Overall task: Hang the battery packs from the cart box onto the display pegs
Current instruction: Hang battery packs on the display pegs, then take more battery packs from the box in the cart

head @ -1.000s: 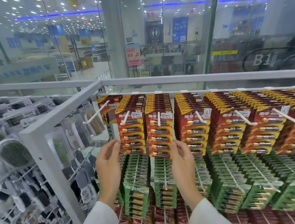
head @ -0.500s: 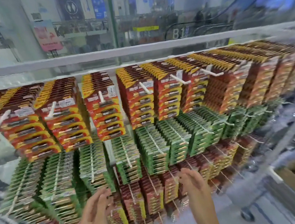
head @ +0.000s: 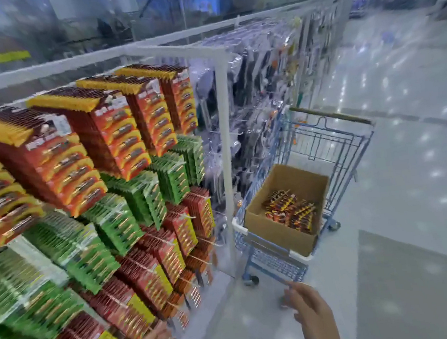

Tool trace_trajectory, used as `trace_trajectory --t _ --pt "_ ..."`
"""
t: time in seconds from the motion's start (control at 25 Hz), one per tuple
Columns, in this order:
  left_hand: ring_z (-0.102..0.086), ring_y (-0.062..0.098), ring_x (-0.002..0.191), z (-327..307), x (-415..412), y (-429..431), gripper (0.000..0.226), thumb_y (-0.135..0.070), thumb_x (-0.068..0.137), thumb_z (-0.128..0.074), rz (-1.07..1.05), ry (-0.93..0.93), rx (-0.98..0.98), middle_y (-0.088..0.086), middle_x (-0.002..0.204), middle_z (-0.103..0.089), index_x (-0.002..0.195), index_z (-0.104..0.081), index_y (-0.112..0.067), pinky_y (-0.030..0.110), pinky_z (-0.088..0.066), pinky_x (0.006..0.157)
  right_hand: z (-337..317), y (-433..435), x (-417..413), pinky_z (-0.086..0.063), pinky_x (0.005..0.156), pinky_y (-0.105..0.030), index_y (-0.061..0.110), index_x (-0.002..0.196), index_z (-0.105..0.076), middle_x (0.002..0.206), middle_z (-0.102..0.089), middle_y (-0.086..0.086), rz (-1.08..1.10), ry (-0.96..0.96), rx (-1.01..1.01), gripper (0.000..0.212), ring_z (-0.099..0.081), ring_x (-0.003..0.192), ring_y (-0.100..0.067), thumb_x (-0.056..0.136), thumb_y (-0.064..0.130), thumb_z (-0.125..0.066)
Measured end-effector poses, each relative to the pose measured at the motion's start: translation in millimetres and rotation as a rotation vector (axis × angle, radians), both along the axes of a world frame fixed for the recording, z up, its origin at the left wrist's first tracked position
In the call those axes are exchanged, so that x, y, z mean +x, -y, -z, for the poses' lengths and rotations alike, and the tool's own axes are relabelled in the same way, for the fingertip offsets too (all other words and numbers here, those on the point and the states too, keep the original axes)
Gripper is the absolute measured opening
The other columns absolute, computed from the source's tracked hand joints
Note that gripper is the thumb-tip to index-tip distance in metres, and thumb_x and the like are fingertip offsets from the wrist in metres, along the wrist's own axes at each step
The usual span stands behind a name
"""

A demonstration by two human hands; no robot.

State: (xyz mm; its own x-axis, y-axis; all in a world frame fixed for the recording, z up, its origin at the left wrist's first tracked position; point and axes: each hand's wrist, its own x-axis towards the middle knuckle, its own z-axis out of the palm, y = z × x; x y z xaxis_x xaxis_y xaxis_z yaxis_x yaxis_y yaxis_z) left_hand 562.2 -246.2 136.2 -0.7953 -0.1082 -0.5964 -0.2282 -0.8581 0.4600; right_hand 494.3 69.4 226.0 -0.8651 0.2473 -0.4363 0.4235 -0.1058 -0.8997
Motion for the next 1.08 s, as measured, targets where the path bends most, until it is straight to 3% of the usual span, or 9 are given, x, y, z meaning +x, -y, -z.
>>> trace_trajectory --t 0.04,0.08,0.12,0.16,0.24,0.4,0.72,0.96,1.08 --pt "-0.070 0.022 0.106 -12.1 -28.0 -65.2 0.048 -0.023 0.112 -0.040 -0.069 0.010 0.024 0.024 0.125 -0.068 0.150 -0.042 0.007 0.028 -0.048 0.092 3.6 -19.4 -4.7 -0.045 0.076 -0.034 0.011 0.091 -0.074 0.092 -0.075 -0.014 0.027 0.008 0.007 0.005 -0.065 0.087 -0.028 0.091 0.006 -0.074" --pt "-0.061 0.033 0.111 -34.7 -53.5 -60.3 0.037 -0.021 0.113 -0.035 0.043 -0.008 -0.082 0.018 0.124 -0.065 0.136 -0.056 -0.001 0.037 -0.042 0.094 6.8 -37.7 -9.3 -0.044 0.075 -0.035 0.010 0.089 -0.073 0.089 -0.074 -0.014 0.063 0.021 0.009 0.006 -0.064 0.085 -0.029 0.091 0.005 -0.073" --pt "-0.056 0.035 0.110 -50.7 -63.3 -87.5 0.030 -0.022 0.111 -0.040 0.125 0.184 -0.275 0.015 0.116 -0.063 0.120 -0.064 -0.007 0.040 -0.038 0.092 8.8 -55.0 -13.6 -0.044 0.074 -0.035 0.009 0.087 -0.072 0.087 -0.073 -0.014 0.092 0.034 0.015 0.006 -0.062 0.083 -0.029 0.091 0.004 -0.073" --pt "-0.054 0.034 0.105 -45.9 -72.4 -111.0 0.024 -0.020 0.110 -0.045 0.110 0.228 -0.398 0.013 0.108 -0.062 0.107 -0.065 -0.008 0.039 -0.037 0.086 11.0 -70.4 -18.0 -0.043 0.073 -0.036 0.007 0.086 -0.071 0.085 -0.071 -0.015 0.121 0.050 0.026 0.006 -0.061 0.081 -0.029 0.091 0.004 -0.073" --pt "-0.056 0.032 0.089 -71.8 -88.4 -154.3 0.014 -0.010 0.108 -0.052 0.111 0.231 -0.552 0.016 0.102 -0.062 0.108 -0.064 -0.004 0.034 -0.038 0.072 10.5 -92.8 -25.6 -0.044 0.069 -0.035 0.004 0.091 -0.070 0.088 -0.070 -0.018 0.170 0.081 0.013 0.003 -0.059 0.079 -0.030 0.091 0.003 -0.073" --pt "-0.062 0.031 0.082 -58.7 -132.1 -211.9 0.015 0.001 0.103 -0.056 0.192 0.161 -0.773 0.021 0.105 -0.070 0.100 -0.069 -0.005 0.031 -0.043 0.073 22.9 -127.2 -55.2 -0.043 0.068 -0.034 0.003 0.096 -0.070 0.093 -0.071 -0.019 0.243 0.130 -0.028 0.005 -0.058 0.080 -0.030 0.093 0.000 -0.069" --pt "-0.069 0.030 0.090 -19.5 -288.5 -253.1 0.014 -0.013 0.104 -0.061 0.312 0.156 -0.794 0.006 0.101 -0.078 0.102 -0.074 -0.016 0.038 -0.051 0.075 44.2 -153.7 -186.0 -0.046 0.073 -0.037 0.009 0.098 -0.069 0.096 -0.073 -0.013 0.256 0.191 -0.032 0.003 -0.063 0.086 -0.029 0.095 0.007 -0.068" --pt "-0.074 0.025 0.089 -11.5 -419.7 -268.4 0.016 -0.013 0.104 -0.060 0.403 0.089 -0.898 0.000 0.097 -0.079 0.106 -0.075 -0.017 0.029 -0.058 0.073 47.8 -169.8 -311.8 -0.051 0.082 -0.036 0.021 0.102 -0.069 0.105 -0.073 -0.004 0.184 0.224 0.068 0.006 -0.069 0.097 -0.021 0.097 0.020 -0.069" --pt "-0.073 0.025 0.095 3.4 -477.7 -278.9 0.012 -0.018 0.102 -0.063 0.462 0.137 -0.885 0.003 0.106 -0.076 0.108 -0.074 -0.021 0.040 -0.061 0.085 44.7 -179.2 -359.5 -0.053 0.085 -0.036 0.023 0.105 -0.068 0.106 -0.073 0.000 0.157 0.233 0.090 0.008 -0.068 0.100 -0.019 0.098 0.025 -0.067"
